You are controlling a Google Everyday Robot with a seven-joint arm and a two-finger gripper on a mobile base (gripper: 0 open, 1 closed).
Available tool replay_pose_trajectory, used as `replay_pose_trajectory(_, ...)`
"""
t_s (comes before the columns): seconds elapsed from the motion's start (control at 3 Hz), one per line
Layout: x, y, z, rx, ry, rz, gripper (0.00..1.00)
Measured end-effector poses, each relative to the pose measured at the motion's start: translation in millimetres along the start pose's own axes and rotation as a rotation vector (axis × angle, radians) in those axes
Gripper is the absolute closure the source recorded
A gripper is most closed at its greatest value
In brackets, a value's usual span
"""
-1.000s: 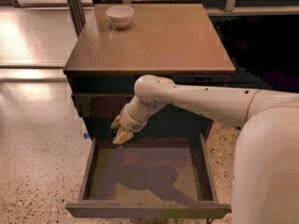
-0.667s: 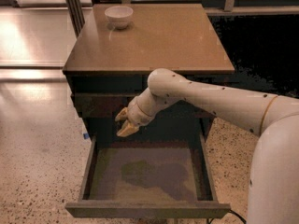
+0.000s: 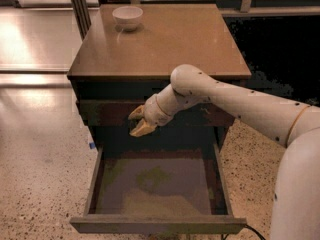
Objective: Pick rxbar chocolate from middle drawer and place on counter
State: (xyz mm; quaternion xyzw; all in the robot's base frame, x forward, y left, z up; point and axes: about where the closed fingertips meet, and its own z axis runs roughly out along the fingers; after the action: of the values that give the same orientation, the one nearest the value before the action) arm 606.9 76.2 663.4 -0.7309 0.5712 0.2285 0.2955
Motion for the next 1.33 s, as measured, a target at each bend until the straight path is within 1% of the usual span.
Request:
replay_pose_trajectory(0.33,-28.9,-5.0,-23.6,0.016,0.026,-0.022,1.00)
replay_pose_trajectory(0.67,-81.1,-12.4,-60.4,0.041,0.070,-0.073,1.00)
replay_pose_trajectory(1.0,-125.6,-21.0,-95.3,0.076,0.099,-0.124,1.00)
replay_pose_trajectory(1.33,-154.5,-39.9,-134.1,0.126,0.090,-0.167,1.00)
